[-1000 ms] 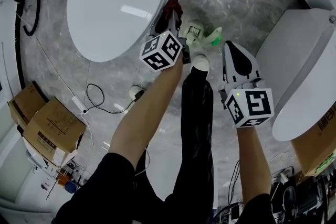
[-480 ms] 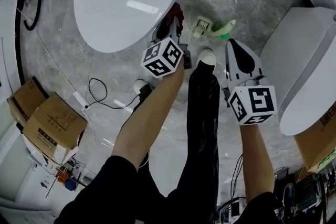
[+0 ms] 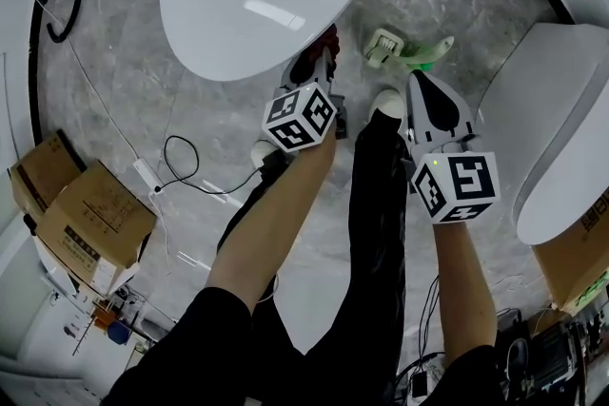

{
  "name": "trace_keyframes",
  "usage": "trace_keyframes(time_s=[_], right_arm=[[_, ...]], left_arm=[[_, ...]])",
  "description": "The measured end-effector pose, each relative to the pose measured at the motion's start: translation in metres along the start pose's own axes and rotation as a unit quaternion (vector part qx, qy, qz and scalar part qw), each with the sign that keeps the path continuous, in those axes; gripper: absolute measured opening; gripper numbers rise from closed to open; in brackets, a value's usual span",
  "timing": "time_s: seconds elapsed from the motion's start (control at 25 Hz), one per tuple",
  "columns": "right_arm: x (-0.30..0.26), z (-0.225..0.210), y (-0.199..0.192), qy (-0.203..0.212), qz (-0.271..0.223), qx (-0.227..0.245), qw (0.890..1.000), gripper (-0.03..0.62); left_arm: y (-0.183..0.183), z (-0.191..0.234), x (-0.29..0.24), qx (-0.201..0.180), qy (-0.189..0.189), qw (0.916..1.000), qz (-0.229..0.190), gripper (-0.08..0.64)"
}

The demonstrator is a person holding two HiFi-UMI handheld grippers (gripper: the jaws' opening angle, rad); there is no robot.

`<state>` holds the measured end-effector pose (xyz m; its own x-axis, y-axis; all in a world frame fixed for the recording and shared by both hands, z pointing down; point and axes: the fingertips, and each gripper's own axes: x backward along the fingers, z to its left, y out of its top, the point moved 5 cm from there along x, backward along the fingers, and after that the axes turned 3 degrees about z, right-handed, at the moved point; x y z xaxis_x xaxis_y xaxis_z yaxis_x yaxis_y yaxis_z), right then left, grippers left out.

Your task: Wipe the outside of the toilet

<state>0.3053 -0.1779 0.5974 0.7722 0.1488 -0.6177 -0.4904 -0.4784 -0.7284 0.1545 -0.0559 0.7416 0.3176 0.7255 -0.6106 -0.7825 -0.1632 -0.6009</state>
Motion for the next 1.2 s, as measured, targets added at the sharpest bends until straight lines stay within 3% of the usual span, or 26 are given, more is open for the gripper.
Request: trace_keyframes(time_s=[0.52,0.84,1.04,1.2], right_arm=[[0.008,0.061,-0.008,-0.033,-0.013,0.02,0.999,0.003],[0.005,0.088,-0.027,-0.033,-0.001,0.01,0.999,0.003],[0.008,0.088,-0.031,-0.022,0.005,0.009,1.0,0.003],[0.012,0.074,-0.025,-0.016,0.002,0.02,1.0,0.003]], left_arm=[[0.007,0.07,0.057,-0.033,-0.011,0.999,0.028,0.058],[0.019,0.105,0.082,-0.082,-0.029,0.9947,0.056,0.058],[0.029,0.128,0.097,-0.13,-0.02,0.9895,0.06,0.058],[0.03,0.122,0.106,-0.19,-0.034,0.9787,0.069,0.058]])
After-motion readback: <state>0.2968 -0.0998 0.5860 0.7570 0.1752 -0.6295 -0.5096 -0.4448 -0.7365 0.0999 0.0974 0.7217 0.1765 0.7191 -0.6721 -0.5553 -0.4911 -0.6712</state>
